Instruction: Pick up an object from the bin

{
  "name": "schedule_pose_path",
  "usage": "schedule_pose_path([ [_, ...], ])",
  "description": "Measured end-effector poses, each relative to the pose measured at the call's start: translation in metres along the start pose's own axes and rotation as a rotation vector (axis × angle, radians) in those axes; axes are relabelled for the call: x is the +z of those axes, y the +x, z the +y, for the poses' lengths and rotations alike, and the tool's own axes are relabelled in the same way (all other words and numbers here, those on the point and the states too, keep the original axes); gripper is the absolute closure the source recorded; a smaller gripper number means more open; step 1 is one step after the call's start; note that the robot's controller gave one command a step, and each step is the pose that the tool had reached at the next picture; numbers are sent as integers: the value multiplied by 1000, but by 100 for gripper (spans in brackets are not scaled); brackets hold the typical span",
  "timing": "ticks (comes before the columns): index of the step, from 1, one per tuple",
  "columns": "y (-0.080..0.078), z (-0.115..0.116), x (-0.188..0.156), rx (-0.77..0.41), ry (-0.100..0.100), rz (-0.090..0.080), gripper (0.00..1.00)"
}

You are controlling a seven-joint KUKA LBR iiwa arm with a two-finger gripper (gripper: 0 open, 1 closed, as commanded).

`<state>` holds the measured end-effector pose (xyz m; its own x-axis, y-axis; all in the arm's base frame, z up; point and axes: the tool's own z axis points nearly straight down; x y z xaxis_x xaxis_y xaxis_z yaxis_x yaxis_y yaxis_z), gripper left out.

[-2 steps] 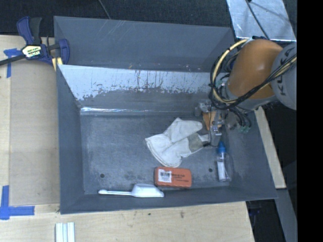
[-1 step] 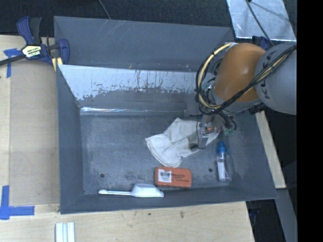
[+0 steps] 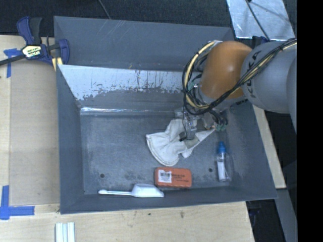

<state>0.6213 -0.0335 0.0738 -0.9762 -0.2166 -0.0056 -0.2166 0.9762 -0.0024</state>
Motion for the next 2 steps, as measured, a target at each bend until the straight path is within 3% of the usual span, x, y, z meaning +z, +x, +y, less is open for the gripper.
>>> schedule_pose_path([
  [1,0,0,0,-1,0,0,100],
  [2,10,-4,-150,-37,-1,1,100],
])
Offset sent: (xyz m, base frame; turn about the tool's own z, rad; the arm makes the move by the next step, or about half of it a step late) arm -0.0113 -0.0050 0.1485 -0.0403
